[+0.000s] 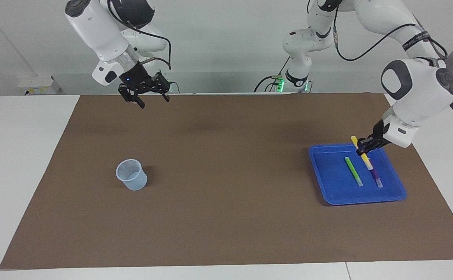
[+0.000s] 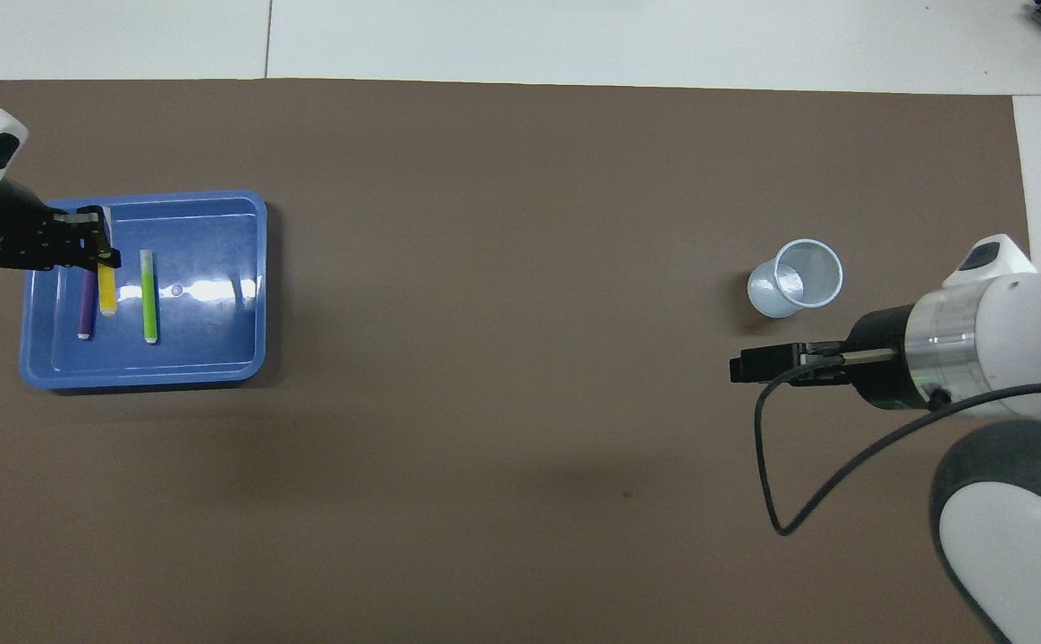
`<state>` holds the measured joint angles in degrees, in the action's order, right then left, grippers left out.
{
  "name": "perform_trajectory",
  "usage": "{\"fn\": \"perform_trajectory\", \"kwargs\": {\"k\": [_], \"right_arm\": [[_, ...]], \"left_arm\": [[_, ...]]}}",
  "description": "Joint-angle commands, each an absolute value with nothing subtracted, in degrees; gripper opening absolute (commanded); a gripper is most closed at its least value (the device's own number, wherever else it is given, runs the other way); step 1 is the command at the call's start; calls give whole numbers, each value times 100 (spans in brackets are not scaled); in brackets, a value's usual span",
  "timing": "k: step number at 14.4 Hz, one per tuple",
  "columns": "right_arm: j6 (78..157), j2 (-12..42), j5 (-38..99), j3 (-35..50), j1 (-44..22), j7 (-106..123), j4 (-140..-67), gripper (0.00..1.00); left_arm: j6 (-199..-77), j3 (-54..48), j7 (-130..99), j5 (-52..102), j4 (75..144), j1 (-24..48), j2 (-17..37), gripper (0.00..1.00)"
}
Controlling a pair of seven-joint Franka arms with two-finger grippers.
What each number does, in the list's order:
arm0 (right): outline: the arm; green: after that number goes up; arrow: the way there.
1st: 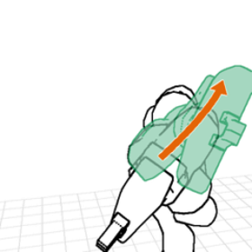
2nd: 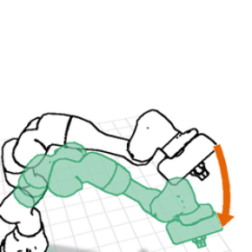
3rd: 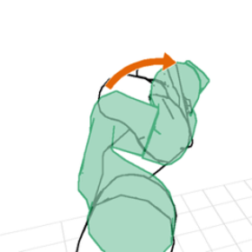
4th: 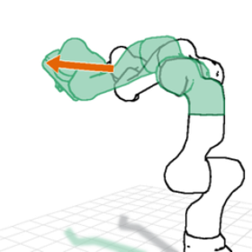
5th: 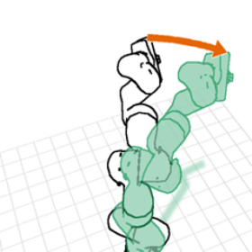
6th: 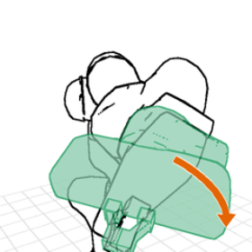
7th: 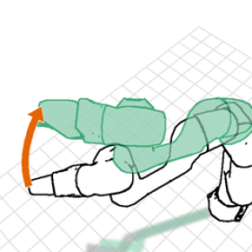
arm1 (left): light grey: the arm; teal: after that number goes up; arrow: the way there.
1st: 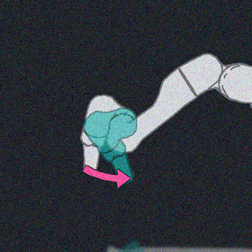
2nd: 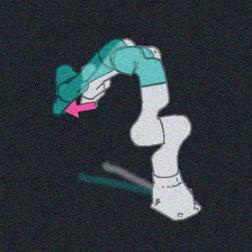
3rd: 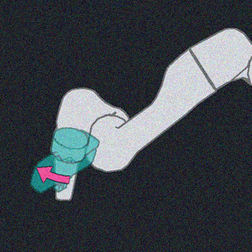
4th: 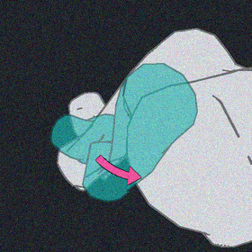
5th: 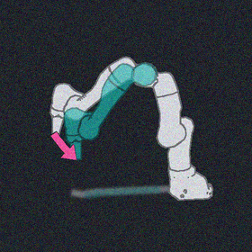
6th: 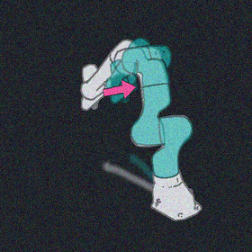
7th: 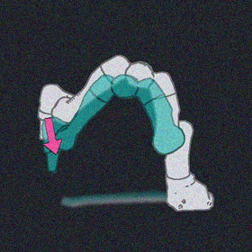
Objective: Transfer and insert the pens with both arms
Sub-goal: 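Lift the yellow pen with the left gripper while the right gripper approaches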
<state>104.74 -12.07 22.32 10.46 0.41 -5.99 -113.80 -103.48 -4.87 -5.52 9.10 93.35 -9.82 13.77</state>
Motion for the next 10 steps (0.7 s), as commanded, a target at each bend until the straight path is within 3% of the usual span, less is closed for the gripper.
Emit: {"fn": "perform_trajectory", "kwargs": {"k": [1, 10], "right_arm": [[10879, -1099, 2749, 1028, -227, -1131, -11426, 100], [12338, -606, 3647, 1028, -1141, -2293, -11435, 100]], "left_arm": [[-10178, -527, -1392, 1423, 9552, -1064, 1257, 0], [-9887, -545, -5262, 2864, 9904, -1, 1038, 0]]}}
